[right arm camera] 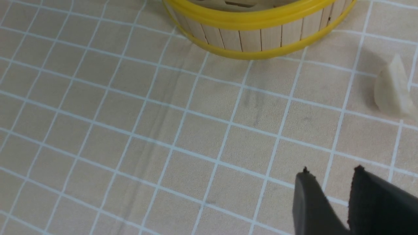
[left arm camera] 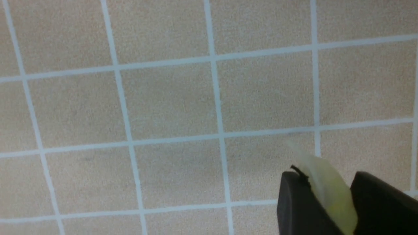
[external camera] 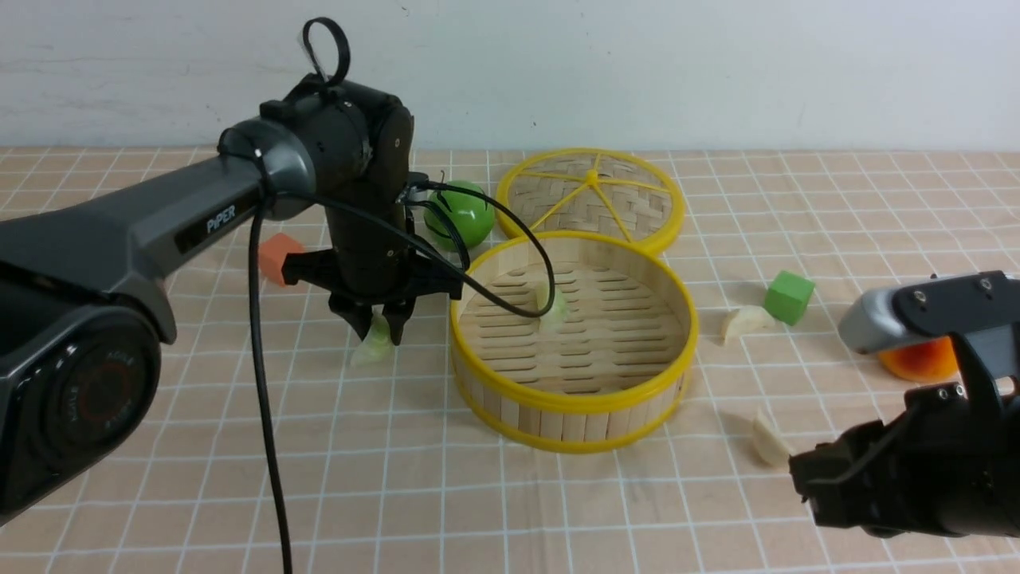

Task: Put the dumplings into the steamer on the table with the brown tablecloth.
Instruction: 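Place the dumpling into the bamboo steamer basket with the left gripper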

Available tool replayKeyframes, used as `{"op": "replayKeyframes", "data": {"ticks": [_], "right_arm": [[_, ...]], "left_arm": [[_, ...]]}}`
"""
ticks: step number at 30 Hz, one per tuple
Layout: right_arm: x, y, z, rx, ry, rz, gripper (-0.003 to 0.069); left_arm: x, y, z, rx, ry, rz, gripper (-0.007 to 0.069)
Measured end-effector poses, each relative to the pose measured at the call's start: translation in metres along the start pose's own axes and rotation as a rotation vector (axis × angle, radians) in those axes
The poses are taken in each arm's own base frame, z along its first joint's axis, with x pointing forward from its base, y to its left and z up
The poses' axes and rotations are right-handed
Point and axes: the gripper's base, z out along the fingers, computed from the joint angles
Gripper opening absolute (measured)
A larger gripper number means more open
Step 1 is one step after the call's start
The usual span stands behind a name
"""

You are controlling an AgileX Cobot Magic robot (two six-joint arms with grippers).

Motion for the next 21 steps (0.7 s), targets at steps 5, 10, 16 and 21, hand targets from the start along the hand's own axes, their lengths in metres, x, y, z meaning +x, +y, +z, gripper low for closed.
{"op": "replayKeyframes", "data": {"ticks": [5,10,16,21], "right_arm": [[0.0000,0.0001,0.0000,-0.001,0.000,0.002,0.0197],[0.0000,0.0001,0.0000,-0.001,0.000,0.002,0.0200],[0.0002,0.0001,0.0000,-0.001,0.002,0.002,0.0206],[0.0002,0.0002,0.0000,-0.002,0.003,0.004,0.0209]], "left_arm": [[0.0000,0.0000,0.0000,0.000,0.000,-0.011,0.0195],[0.0000,0.0000,0.0000,0.000,0.000,-0.016,0.0195],[0.0000,0.0000,0.0000,0.000,0.000,-0.030,0.0195],[0.0001,0.0000,0.0000,0.000,0.001,-0.030,0.0195]]}}
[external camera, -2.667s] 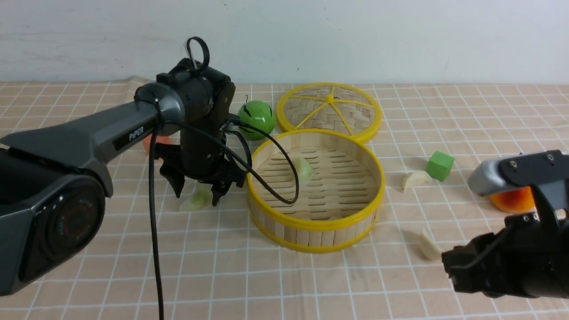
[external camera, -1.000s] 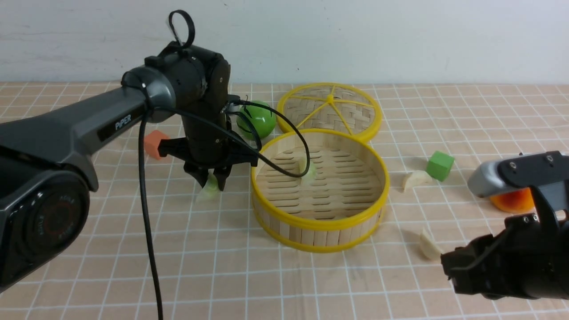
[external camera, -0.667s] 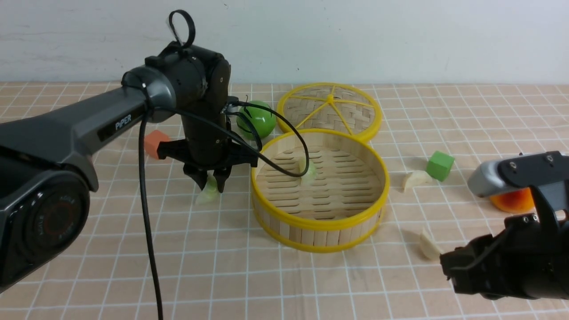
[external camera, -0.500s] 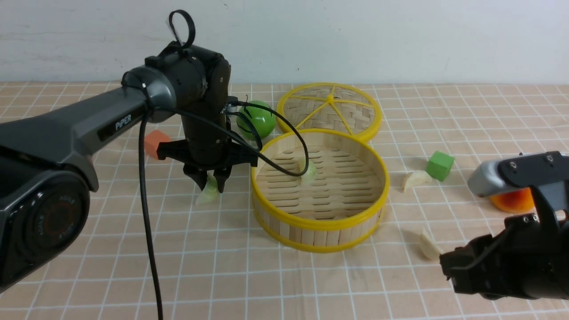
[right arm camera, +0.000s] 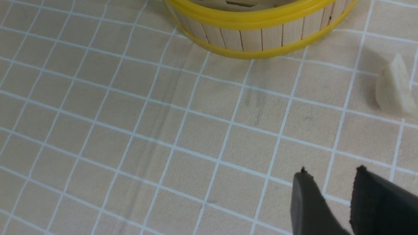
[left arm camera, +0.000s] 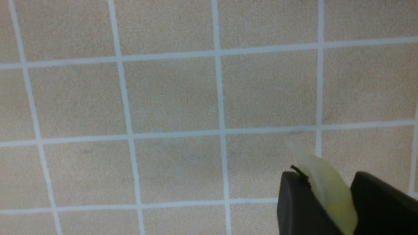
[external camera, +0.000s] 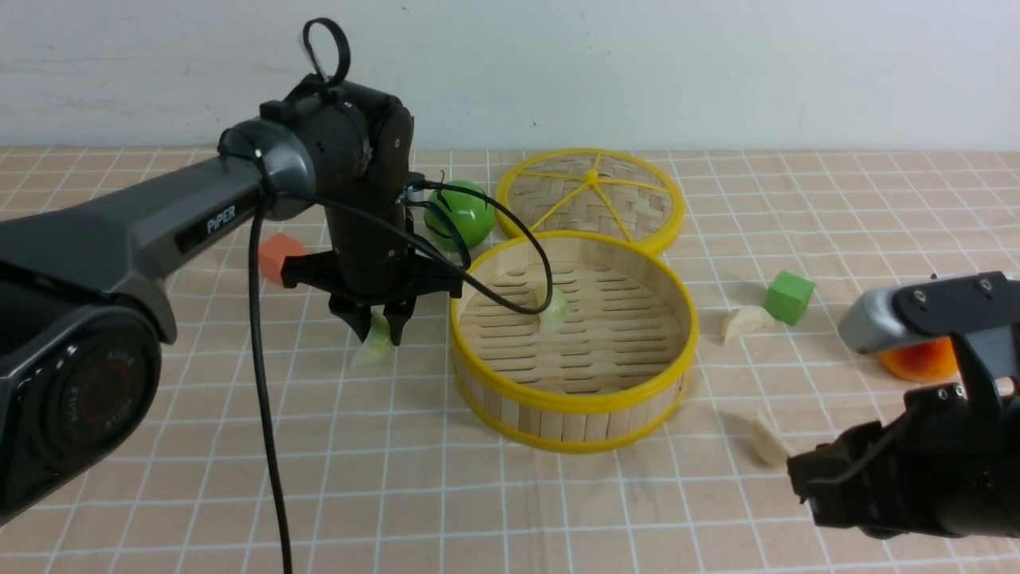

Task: Put the dumplings into the steamer on the table with the brown tablecloth.
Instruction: 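Place the dumpling into the bamboo steamer basket with the left gripper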

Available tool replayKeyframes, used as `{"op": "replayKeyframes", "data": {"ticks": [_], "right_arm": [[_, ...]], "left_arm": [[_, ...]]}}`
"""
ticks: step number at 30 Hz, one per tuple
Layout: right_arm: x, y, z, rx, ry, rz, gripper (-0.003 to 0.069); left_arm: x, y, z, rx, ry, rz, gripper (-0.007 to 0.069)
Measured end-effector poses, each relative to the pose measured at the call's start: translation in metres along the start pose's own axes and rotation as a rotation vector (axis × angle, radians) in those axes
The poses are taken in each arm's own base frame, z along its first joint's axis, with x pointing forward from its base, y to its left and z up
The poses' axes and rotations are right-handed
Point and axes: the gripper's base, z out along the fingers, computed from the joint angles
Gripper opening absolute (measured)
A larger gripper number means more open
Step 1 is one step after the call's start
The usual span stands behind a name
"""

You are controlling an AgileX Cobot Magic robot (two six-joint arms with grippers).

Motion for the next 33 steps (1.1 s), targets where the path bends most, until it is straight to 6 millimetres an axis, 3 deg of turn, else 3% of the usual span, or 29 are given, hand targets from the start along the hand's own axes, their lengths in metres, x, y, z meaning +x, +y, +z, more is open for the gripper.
{"op": "replayKeyframes", "data": {"ticks": [11,15,17,20,23,26,33], "right_arm": [[0.000,0.000,0.000,-0.001,0.005,0.001,0.0214],[0.000,0.000,0.000,-0.001,0.004,0.001,0.0215],[0.000,0.000,0.000,-0.001,0.001,0.001,0.0218],[0.000,0.000,0.000,-0.001,0.001,0.001,0.0221],[0.000,0.000,0.000,-0.001,0.001,0.001,0.0221],[0.000,0.000,0.000,0.001,0.001,-0.002,0.0223],[0.000,0.000,0.000,0.001,0.001,-0.002,0.0229]], "left_arm": [[0.001,-0.003,-0.008,0.041,0.005,-0.003,0.0195],[0.003,-0.008,-0.047,0.163,-0.033,-0.010,0.0195],[0.007,-0.022,-0.072,0.292,-0.064,0.001,0.0195],[0.012,-0.044,-0.080,0.381,-0.086,0.044,0.0195],[0.020,-0.065,-0.073,0.401,-0.078,0.086,0.0195],[0.030,-0.090,-0.048,0.382,-0.035,0.142,0.0195],[0.037,-0.103,-0.012,0.311,0.000,0.165,0.0195]]}}
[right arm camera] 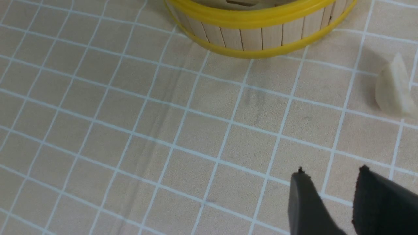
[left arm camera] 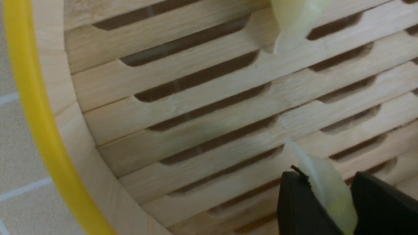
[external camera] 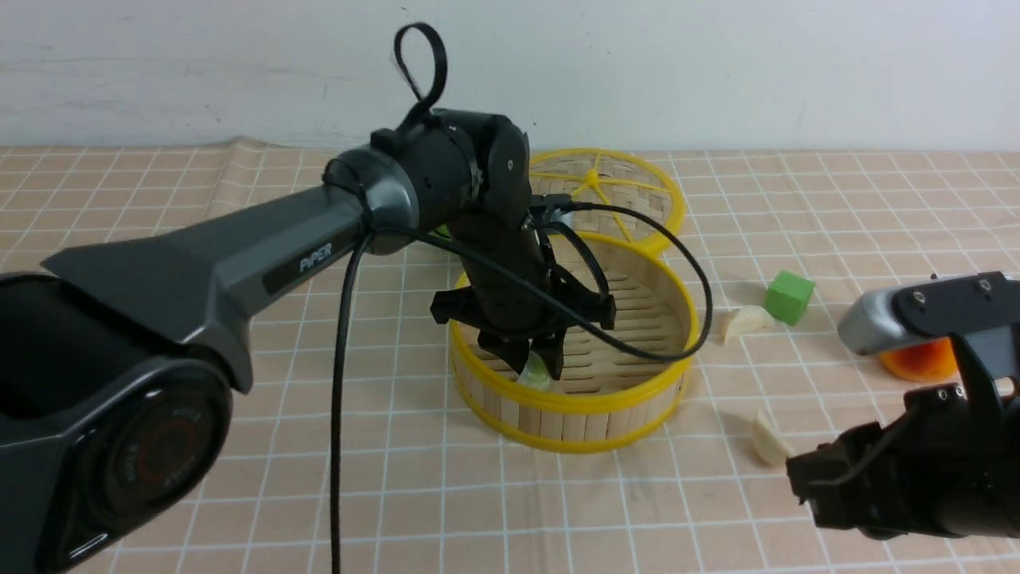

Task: Put the dumplings into the steamer on the table with the brown tablecloth.
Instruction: 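Place the dumpling into the bamboo steamer basket with the left gripper, then reach for and grasp a dumpling lying on the table beside the steamer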

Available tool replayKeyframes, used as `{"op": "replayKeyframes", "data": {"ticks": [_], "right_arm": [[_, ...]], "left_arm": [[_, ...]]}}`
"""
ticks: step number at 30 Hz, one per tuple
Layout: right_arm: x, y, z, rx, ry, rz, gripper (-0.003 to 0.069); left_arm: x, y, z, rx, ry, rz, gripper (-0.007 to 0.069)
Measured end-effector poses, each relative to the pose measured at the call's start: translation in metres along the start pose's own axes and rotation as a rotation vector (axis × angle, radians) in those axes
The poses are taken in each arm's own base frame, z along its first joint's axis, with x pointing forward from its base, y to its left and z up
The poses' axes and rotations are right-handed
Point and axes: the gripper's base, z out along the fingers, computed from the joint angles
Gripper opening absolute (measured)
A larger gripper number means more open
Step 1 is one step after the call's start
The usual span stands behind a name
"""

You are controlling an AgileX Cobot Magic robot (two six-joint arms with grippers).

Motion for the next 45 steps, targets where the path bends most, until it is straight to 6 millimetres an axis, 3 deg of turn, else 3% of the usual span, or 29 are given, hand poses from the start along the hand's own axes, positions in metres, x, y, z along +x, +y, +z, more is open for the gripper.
{"op": "replayKeyframes", "data": {"ticks": [3,8,11,14,16,18,19,20,21,25,27,30,33,35,38,41,42,43,44,45], "right_arm": [[0.000,0.000,0.000,0.000,0.000,0.000,0.0232],[0.000,0.000,0.000,0.000,0.001,0.000,0.0235],[0.000,0.000,0.000,0.000,0.001,0.000,0.0237],[0.000,0.000,0.000,0.000,0.001,0.000,0.0237],[0.000,0.000,0.000,0.003,0.000,-0.005,0.0237],[0.000,0.000,0.000,0.005,-0.002,-0.008,0.0237],[0.000,-0.001,0.000,0.011,-0.004,-0.025,0.0237],[-0.001,-0.001,0.000,0.012,-0.006,-0.027,0.0238],[-0.001,-0.002,0.000,0.023,-0.014,-0.048,0.0239],[-0.003,-0.005,0.002,0.056,-0.020,-0.107,0.0239],[-0.002,-0.008,0.007,0.083,0.002,-0.142,0.0239],[-0.002,-0.014,0.019,0.120,0.061,-0.134,0.0239],[-0.012,-0.024,0.030,0.164,0.099,-0.035,0.0239],[-0.027,-0.030,0.035,0.188,0.086,0.012,0.0239],[-0.058,-0.046,0.045,0.228,0.055,0.075,0.0246],[-0.085,-0.063,0.059,0.259,0.031,0.132,0.0286],[-0.087,-0.063,0.060,0.259,0.030,0.133,0.0290],[-0.099,-0.071,0.074,0.271,0.037,0.147,0.0332],[-0.103,-0.072,0.074,0.271,0.030,0.147,0.0337],[-0.109,-0.076,0.088,0.273,0.041,0.151,0.0372]], "left_arm": [[0.000,0.000,0.004,0.001,-0.002,-0.015,0.0216],[-0.001,0.000,0.002,0.004,-0.014,-0.030,0.0353],[-0.003,-0.003,-0.012,0.010,-0.041,-0.023,0.0416],[-0.005,-0.005,-0.035,0.009,-0.087,-0.007,0.0425],[-0.004,-0.009,-0.080,-0.007,-0.160,0.031,0.0409],[-0.001,-0.010,-0.099,-0.015,-0.183,0.043,0.0394],[0.006,-0.011,-0.137,-0.026,-0.219,0.063,0.0360],[0.007,-0.011,-0.141,-0.026,-0.222,0.064,0.0356],[0.020,-0.012,-0.181,-0.028,-0.254,0.094,0.0311],[0.053,-0.013,-0.256,0.004,-0.349,0.159,0.0213],[0.077,-0.012,-0.290,0.031,-0.403,0.194,0.0176],[0.119,-0.004,-0.326,0.053,-0.454,0.238,0.0135],[0.162,0.010,-0.339,0.048,-0.477,0.261,0.0124],[0.189,0.022,-0.347,0.031,-0.528,0.269,0.0122],[0.232,0.046,-0.342,-0.030,-0.613,0.280,0.0122],[0.271,0.073,-0.321,-0.115,-0.693,0.274,0.0122],[0.273,0.074,-0.324,-0.116,-0.716,0.272,0.0122],[0.294,0.090,-0.306,-0.154,-0.759,0.247,0.0122],[0.298,0.093,-0.307,-0.156,-0.789,0.237,0.0122],[0.312,0.104,-0.290,-0.175,-0.810,0.207,0.0122]]}}
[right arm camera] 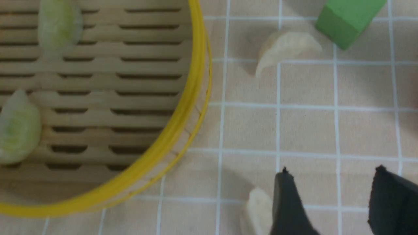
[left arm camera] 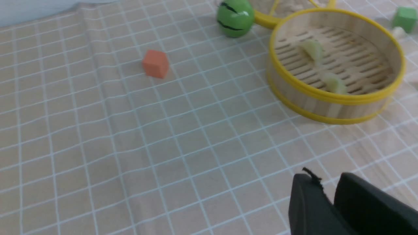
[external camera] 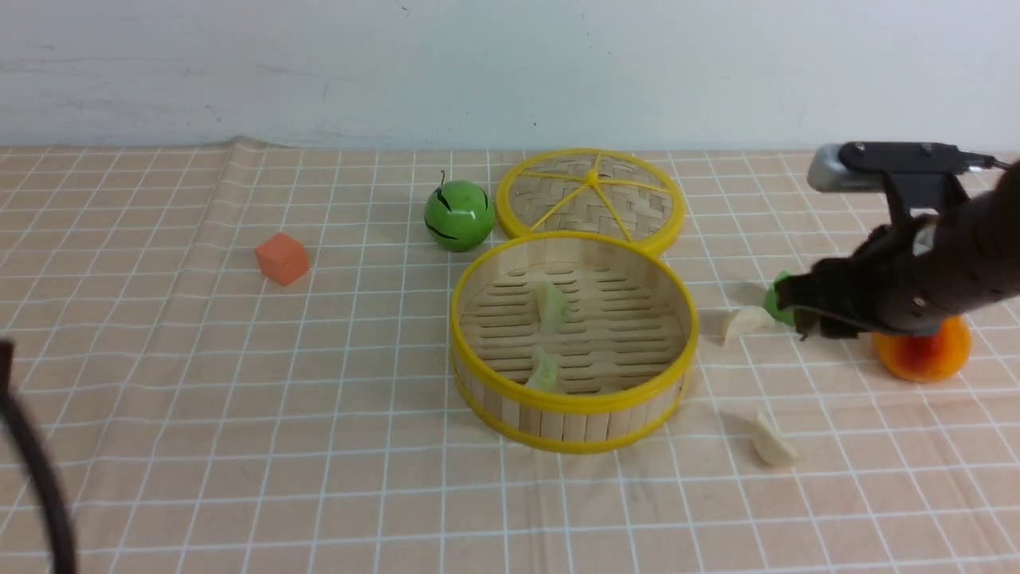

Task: Put the dumplings into the steamer on the table with the brown tablecloth.
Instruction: 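Reach for and grasp a dumpling lying on the table beside the steamer, then place the dumpling in the bamboo steamer basket with the right gripper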

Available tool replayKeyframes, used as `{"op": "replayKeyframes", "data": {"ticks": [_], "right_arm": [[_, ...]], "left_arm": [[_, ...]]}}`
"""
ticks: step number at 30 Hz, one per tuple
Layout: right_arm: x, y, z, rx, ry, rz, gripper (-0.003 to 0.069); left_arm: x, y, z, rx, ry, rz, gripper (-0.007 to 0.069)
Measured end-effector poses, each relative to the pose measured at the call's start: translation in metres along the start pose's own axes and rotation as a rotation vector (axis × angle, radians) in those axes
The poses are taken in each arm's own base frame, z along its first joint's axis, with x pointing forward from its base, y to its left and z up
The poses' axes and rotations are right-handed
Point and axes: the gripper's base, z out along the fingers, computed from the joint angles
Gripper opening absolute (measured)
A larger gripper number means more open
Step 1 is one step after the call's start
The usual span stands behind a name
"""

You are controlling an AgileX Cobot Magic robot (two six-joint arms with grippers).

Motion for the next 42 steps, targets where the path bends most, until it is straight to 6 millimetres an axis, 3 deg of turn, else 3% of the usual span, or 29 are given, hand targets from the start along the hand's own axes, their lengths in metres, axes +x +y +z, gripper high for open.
{"op": "replayKeyframes", "data": {"ticks": [5,9,14,18,24,27,30,36,42], "right_arm": [[-0.032,0.004,0.055,0.003,-0.006,0.032,0.0475],[-0.047,-0.006,0.098,0.037,0.005,0.091,0.0494],[-0.048,-0.025,0.136,0.099,0.086,0.197,0.0492],[-0.044,-0.023,0.149,0.091,0.105,0.238,0.0479],[-0.041,-0.018,0.151,0.092,0.125,0.200,0.0418],[-0.040,-0.016,0.152,0.086,0.130,0.135,0.0342],[-0.040,-0.014,0.152,0.074,0.134,0.044,0.0197],[-0.039,-0.011,0.145,0.048,0.169,-0.009,0.0185],[-0.065,0.018,0.081,-0.136,0.079,-0.022,0.0185]], "left_arm": [[0.073,0.015,0.010,-0.098,-0.006,-0.058,0.0122],[0.105,0.015,0.025,-0.113,0.057,-0.040,0.0122],[0.109,0.014,0.031,-0.098,0.019,-0.013,0.0122],[0.107,0.014,0.031,-0.103,-0.008,0.007,0.0123],[0.105,0.014,0.031,-0.103,-0.029,0.014,0.0126],[0.104,0.014,0.031,-0.101,-0.033,0.012,0.0127],[0.104,0.014,0.031,-0.101,-0.034,0.013,0.0129],[0.104,0.014,0.031,-0.101,-0.034,0.013,0.0133],[0.104,0.014,0.031,-0.102,-0.034,0.015,0.0141]]}}
